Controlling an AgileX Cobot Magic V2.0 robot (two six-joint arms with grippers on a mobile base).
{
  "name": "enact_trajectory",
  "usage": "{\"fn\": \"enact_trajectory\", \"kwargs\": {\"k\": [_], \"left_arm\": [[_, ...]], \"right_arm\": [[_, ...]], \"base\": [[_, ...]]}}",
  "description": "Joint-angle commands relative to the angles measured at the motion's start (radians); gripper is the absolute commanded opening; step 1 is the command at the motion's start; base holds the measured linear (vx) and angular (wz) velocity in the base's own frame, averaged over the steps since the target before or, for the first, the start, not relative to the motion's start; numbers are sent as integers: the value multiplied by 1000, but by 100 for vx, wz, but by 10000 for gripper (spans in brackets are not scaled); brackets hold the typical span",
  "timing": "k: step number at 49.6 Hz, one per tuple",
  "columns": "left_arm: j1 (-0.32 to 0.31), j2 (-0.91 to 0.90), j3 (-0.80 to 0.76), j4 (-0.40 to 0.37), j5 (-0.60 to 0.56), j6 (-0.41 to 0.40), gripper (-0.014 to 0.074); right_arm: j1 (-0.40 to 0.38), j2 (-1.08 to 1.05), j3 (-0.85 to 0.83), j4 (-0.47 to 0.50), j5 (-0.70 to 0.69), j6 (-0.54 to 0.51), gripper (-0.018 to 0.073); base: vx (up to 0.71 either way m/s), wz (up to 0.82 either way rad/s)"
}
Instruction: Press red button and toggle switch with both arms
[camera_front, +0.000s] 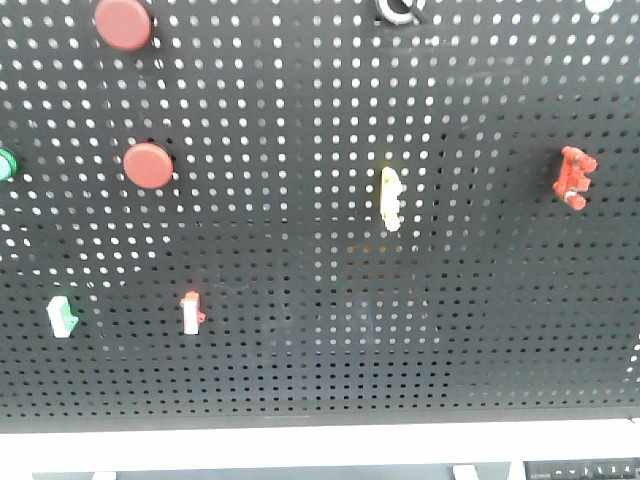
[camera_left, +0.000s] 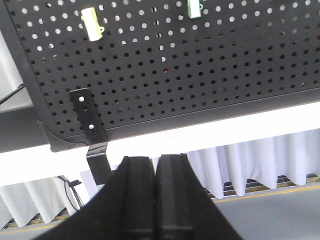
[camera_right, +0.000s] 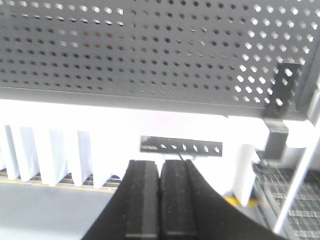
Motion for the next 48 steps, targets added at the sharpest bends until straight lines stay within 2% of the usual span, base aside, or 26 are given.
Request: {"fn": "enact_trajectory", "kwargs": {"k": [1, 48], "left_arm": [[3, 6, 28, -7, -79, -4, 1], [3, 5, 28, -7, -79, -4, 1]], "right_arm": [[-5, -7, 11, 4, -82, -6, -3], [-5, -12, 11, 8, -74, -3, -3]], "base": [[0, 0], [0, 0]]}}
